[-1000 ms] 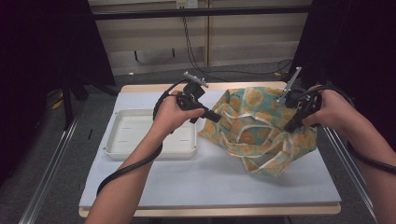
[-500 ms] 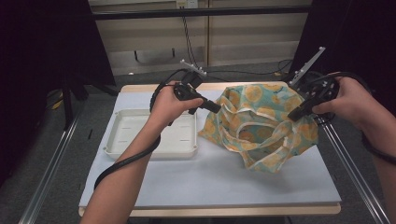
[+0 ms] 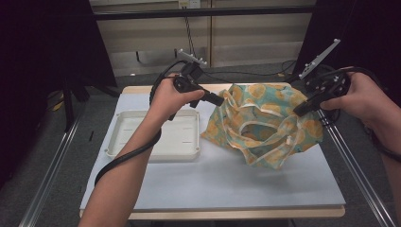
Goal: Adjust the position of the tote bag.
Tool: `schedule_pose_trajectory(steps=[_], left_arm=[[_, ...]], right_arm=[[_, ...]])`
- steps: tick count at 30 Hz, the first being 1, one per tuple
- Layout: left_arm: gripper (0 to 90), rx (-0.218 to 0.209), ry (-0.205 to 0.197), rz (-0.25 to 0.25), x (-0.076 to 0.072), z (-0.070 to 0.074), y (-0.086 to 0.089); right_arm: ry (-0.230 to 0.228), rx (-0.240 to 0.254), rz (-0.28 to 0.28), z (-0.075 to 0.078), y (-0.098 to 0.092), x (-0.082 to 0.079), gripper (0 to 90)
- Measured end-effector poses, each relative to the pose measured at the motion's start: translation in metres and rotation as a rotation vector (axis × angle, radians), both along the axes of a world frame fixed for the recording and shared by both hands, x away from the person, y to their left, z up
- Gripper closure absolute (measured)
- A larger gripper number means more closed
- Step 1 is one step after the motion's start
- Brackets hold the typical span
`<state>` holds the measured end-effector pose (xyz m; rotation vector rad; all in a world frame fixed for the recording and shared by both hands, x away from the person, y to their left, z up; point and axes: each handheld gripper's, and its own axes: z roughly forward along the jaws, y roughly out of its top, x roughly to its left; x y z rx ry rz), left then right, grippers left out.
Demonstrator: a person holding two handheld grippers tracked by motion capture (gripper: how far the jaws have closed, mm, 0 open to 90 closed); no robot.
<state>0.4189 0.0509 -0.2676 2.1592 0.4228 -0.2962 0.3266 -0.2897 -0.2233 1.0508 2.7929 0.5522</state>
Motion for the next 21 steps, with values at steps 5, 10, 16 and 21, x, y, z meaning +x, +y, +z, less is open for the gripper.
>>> schedule_pose_trajectory(steps=[5, 10, 16, 21], left_arm=[[90.0, -0.01, 0.008, -0.002, -0.002, 0.0, 0.005], [90.0, -0.037, 0.018, 0.004, -0.001, 0.005, 0.009], [90.0, -0.029, 0.016, 0.017, 0.004, 0.006, 0.012], [90.0, -0.02, 0.029, -0.008, 0.003, 0.001, 0.011]], right_arm=[[0.003, 0.007, -0.006, -0.003, 0.001, 0.002, 90.0], [-0.016, 0.026, -0.026, 0.003, 0.001, 0.003, 90.0], [-0.027, 0.029, -0.045, 0.008, -0.003, 0.004, 90.0], [-0.026, 0.053, -0.049, 0.004, -0.005, 0.005, 90.0]])
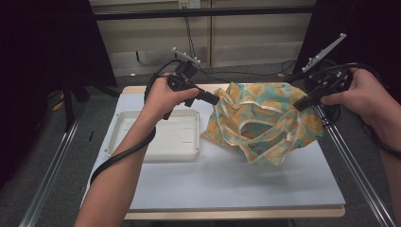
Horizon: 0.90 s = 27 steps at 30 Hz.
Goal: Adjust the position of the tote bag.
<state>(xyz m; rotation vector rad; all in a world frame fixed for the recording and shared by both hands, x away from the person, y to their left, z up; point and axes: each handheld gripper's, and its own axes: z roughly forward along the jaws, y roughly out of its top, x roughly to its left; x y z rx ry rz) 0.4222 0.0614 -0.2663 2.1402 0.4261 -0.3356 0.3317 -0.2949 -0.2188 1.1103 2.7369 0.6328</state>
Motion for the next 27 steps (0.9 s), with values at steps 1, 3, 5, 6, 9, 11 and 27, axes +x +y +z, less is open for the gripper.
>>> schedule_pose_trajectory(steps=[1, 3, 5, 6, 9, 11, 27], left_arm=[[90.0, 0.0, 0.005, -0.008, -0.001, 0.0, -0.001], [90.0, 0.006, 0.004, -0.032, -0.004, 0.001, -0.002], [90.0, 0.015, -0.003, -0.043, -0.006, 0.004, -0.003], [90.0, 0.015, 0.001, -0.046, -0.006, 0.005, -0.003], [90.0, 0.016, 0.004, -0.053, -0.007, 0.009, -0.002], [90.0, -0.001, 0.003, -0.054, -0.009, 0.012, -0.003], [90.0, -0.045, -0.015, 0.064, 0.025, 0.027, -0.004]], right_arm=[[-0.003, 0.0, 0.008, -0.001, 0.001, 0.0, 90.0], [-0.006, -0.002, 0.021, -0.002, 0.004, 0.001, 90.0], [0.002, -0.003, 0.028, -0.001, 0.006, 0.001, 90.0], [0.002, -0.002, 0.026, -0.001, 0.007, 0.001, 90.0], [-0.003, -0.001, 0.029, 0.001, 0.007, 0.001, 90.0], [-0.005, 0.007, 0.022, 0.002, 0.005, 0.0, 90.0], [-0.087, 0.081, -0.109, 0.012, -0.018, 0.013, 90.0]])
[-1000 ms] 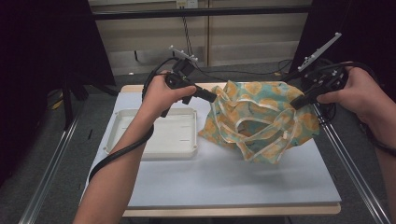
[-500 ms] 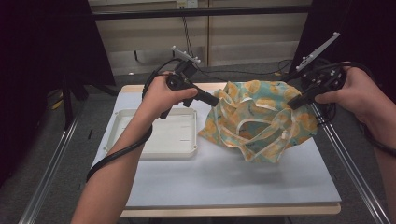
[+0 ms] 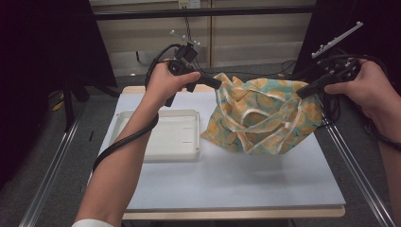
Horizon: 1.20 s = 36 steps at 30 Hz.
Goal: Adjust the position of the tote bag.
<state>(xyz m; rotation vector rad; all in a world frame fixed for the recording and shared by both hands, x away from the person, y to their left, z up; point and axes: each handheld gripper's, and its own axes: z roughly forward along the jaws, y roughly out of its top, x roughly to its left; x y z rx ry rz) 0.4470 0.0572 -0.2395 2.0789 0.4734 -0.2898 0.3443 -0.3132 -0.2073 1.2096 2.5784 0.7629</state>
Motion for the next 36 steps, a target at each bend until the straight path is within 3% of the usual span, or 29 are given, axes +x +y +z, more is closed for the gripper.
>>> schedule_pose_trajectory(steps=[5, 8, 13, 14, 16, 18, 20, 26, 29, 36], left_arm=[[90.0, 0.007, 0.008, 0.035, 0.011, -0.004, 0.0], [90.0, -0.013, 0.012, 0.045, 0.017, -0.006, 0.001], [89.9, 0.009, 0.011, 0.061, 0.026, -0.016, 0.0], [89.9, 0.036, 0.007, 0.066, 0.027, -0.018, 0.0], [89.9, 0.029, 0.013, 0.07, 0.029, -0.023, -0.002], [89.9, 0.069, -0.011, 0.071, 0.03, -0.026, -0.004], [89.1, 0.067, 0.002, 0.061, 0.032, -0.03, -0.006], [87.7, 0.078, 0.024, 0.042, 0.031, -0.043, -0.01], [82.1, 0.061, 0.047, 0.037, 0.027, -0.047, -0.009], [58.6, 0.074, 0.039, -0.005, 0.013, -0.046, -0.001]], right_arm=[[-0.024, 0.011, -0.039, 0.003, -0.004, 0.007, 90.0], [-0.037, 0.017, -0.057, 0.006, -0.004, 0.012, 90.0], [-0.054, 0.021, -0.068, 0.003, -0.002, 0.022, 90.0], [-0.059, 0.023, -0.068, 0.002, -0.001, 0.024, 90.0], [-0.062, 0.028, -0.069, 0.0, 0.002, 0.027, 90.0], [-0.061, 0.019, -0.073, -0.002, 0.006, 0.031, 90.0], [-0.063, 0.033, -0.067, -0.004, 0.008, 0.035, 90.0], [-0.031, 0.007, -0.058, -0.016, 0.019, 0.044, 90.0], [-0.023, 0.007, -0.049, -0.021, 0.023, 0.046, 90.0], [-0.009, -0.017, -0.038, -0.025, 0.028, 0.044, 90.0]])
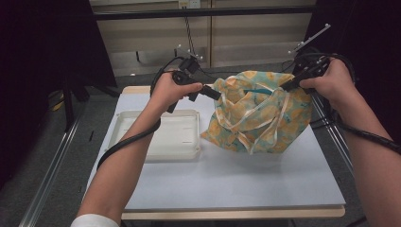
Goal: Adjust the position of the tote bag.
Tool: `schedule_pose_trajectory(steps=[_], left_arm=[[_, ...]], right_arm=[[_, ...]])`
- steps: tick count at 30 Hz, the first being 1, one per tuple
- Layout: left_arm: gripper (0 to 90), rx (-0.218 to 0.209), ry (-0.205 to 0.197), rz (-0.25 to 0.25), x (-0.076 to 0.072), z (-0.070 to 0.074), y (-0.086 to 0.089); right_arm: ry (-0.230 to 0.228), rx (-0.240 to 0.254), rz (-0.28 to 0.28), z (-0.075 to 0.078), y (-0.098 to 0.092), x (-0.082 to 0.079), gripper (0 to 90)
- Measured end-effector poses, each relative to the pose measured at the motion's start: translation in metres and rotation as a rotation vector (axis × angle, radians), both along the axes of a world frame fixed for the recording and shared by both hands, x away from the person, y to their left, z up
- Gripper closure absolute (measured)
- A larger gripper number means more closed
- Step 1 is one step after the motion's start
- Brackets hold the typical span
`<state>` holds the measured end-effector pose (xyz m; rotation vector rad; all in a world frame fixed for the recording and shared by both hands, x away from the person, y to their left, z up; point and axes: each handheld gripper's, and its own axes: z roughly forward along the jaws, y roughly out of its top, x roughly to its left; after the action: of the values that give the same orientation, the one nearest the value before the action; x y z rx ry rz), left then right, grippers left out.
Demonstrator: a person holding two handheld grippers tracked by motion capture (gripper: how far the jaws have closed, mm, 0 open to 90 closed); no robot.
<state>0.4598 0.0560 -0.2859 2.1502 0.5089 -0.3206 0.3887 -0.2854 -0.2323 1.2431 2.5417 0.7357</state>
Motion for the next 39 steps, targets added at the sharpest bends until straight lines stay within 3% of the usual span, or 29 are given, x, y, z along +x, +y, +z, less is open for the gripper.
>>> schedule_pose_trajectory(steps=[7, 14, 16, 19, 21, 22, 23, 25, 28, 29, 35, 39], left_arm=[[39.3, 0.024, 0.001, -0.01, -0.014, -0.003, 0.005], [36.4, 0.061, 0.022, -0.03, -0.023, -0.024, 0.004], [37.1, 0.069, 0.044, -0.031, -0.025, -0.031, 0.003], [44.7, 0.07, 0.082, -0.07, -0.029, -0.039, 0.001], [67.6, 0.065, 0.115, -0.123, -0.033, -0.042, -0.002], [70.8, 0.072, 0.132, -0.133, -0.035, -0.042, -0.004], [81.2, 0.073, 0.135, -0.159, -0.035, -0.041, -0.005], [88.9, 0.048, 0.145, -0.181, -0.038, -0.035, -0.006], [89.8, 0.015, 0.107, -0.202, -0.041, -0.02, -0.007], [89.9, 0.01, 0.109, -0.195, -0.041, -0.015, -0.007], [90.0, -0.05, 0.038, -0.16, -0.033, 0.022, -0.002], [90.0, -0.131, 0.027, -0.111, -0.025, 0.038, 0.003]], right_arm=[[0.007, -0.014, -0.006, -0.001, 0.004, -0.002, 90.0], [0.002, -0.011, -0.001, -0.004, 0.005, -0.002, 90.0], [0.005, -0.007, -0.01, -0.004, 0.005, -0.003, 90.0], [0.002, -0.007, -0.01, -0.005, 0.005, -0.003, 90.0], [0.007, -0.006, -0.011, -0.005, 0.005, -0.002, 90.0], [0.007, -0.009, -0.01, -0.005, 0.006, -0.002, 90.0], [0.004, -0.01, -0.009, -0.005, 0.006, -0.002, 90.0], [0.003, -0.016, -0.006, -0.005, 0.006, -0.002, 90.0], [-0.002, -0.014, -0.001, -0.006, 0.006, -0.002, 90.0], [-0.001, -0.014, -0.002, -0.007, 0.007, -0.002, 90.0], [-0.002, -0.022, -0.002, -0.007, 0.007, -0.003, 90.0], [-0.001, -0.035, -0.001, -0.008, 0.007, -0.003, 90.0]])
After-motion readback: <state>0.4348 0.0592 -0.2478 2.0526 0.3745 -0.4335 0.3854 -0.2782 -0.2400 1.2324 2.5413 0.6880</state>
